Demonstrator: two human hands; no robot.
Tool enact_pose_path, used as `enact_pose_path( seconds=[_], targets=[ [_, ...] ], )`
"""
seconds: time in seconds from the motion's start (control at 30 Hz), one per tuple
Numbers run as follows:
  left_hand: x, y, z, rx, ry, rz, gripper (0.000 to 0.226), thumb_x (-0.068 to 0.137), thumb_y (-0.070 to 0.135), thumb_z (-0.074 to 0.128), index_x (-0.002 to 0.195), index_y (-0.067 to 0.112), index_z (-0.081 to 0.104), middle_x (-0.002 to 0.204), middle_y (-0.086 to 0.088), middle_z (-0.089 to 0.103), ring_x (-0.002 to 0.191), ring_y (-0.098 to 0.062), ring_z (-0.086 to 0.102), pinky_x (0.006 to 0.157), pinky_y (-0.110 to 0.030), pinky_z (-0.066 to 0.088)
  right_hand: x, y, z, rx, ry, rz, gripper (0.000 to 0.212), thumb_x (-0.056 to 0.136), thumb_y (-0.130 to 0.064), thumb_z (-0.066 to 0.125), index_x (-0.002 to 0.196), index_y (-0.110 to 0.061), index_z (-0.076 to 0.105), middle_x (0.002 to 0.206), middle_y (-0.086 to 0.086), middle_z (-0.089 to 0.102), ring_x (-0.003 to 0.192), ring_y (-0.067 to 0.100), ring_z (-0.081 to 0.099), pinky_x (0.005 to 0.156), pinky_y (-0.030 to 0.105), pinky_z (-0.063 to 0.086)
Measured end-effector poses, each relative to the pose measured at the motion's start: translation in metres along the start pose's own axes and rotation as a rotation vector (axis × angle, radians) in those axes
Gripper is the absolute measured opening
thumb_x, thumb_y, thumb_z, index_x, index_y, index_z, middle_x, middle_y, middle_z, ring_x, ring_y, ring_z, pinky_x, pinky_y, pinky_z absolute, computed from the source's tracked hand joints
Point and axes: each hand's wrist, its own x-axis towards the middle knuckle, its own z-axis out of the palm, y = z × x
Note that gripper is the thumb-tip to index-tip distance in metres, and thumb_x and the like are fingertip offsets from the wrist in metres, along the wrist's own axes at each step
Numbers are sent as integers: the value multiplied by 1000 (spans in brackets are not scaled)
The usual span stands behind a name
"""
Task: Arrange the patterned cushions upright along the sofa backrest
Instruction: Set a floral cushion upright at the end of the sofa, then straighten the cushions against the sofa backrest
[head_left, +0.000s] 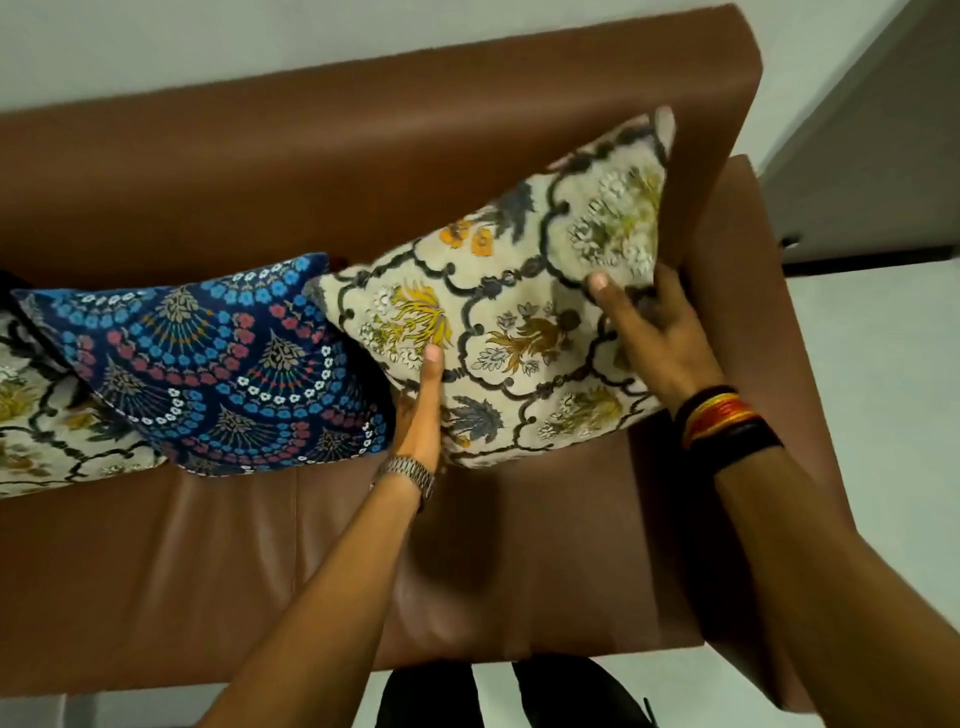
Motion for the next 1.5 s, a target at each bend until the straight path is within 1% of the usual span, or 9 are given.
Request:
enact_pose_path(
  seconds=[0.2, 0.33, 0.6, 0.77, 0.83, 1.07, 1.23, 1.4, 1.5],
  targets=[
    [-19, -20, 49, -317, -56, -177, 85, 80, 90, 29, 137, 34, 58, 125, 2, 69, 111, -22, 65, 87, -48, 56, 44, -35, 3, -371, -33, -181, 99, 78, -87, 57, 156, -31, 36, 145, 8, 60, 127, 28, 61, 107, 48, 51],
    [-8, -22, 57, -329, -33, -157, 81, 77, 86, 38, 135, 33, 57, 133, -3, 65, 107, -20, 65, 95, -50, 54, 61, 0, 6, -421, -31, -97, 108, 81, -83, 57, 164, -26, 19, 163, 15, 35, 148, 35, 41, 118, 57, 38],
    [-20, -42, -41, -256, 185, -165, 96, 83, 84, 32, 161, 28, 25, 167, -7, 31, 151, -29, 32, 115, -60, 35, -44, 41, 63, -305, 277, -139, 79, 97, -61, 55, 160, -22, 30, 173, 11, 17, 159, 33, 17, 122, 65, 26],
    [-9, -53, -178, -189, 501, 21, 107, 59, 90, 65, 146, 29, 51, 147, -8, 59, 130, -29, 58, 112, -55, 44, -104, 43, 198, -195, -251, 50, 91, 87, -77, 49, 161, -27, 30, 173, 4, 20, 158, 27, 21, 123, 52, 32],
    [7, -35, -230, -89, 540, 76, 81, 80, 69, 68, 149, 36, 41, 149, -1, 54, 130, -23, 54, 114, -53, 41, -87, 33, 254, -105, -333, 197, 95, 85, -80, 53, 162, -29, 29, 171, 2, 23, 157, 26, 25, 123, 52, 32],
    [87, 6, -337, 95, 375, 113, 96, 91, 41, 70, 163, 19, 11, 166, -1, 28, 149, -27, 35, 121, -45, 27, -27, 22, 372, 66, -269, 493, 96, 89, -85, 35, 166, -33, 9, 175, 3, 13, 159, 35, 24, 126, 59, 22],
    [95, -8, -371, -65, 116, 2, 111, 65, 89, 59, 155, 28, 40, 151, 3, 47, 139, -21, 46, 117, -49, 36, -56, -28, 395, 14, -69, 194, 89, 73, -97, 45, 148, -51, 41, 158, -5, 44, 148, 24, 40, 121, 53, 35],
    [83, -15, -336, -288, 80, -78, 64, 90, 75, 31, 136, 35, 50, 133, 3, 55, 114, -20, 60, 93, -40, 51, -35, -91, 407, -259, -83, -13, 82, 72, -92, 52, 142, -49, 42, 145, -1, 43, 141, 30, 43, 117, 63, 33],
    [93, -20, -321, -377, 31, -154, 94, 75, 89, 39, 145, 28, 49, 135, 3, 53, 118, -28, 55, 103, -60, 48, -8, -91, 397, -250, -130, 26, 84, 75, -85, 61, 145, -41, 44, 144, 5, 43, 139, 34, 46, 114, 61, 39]
  ],
)
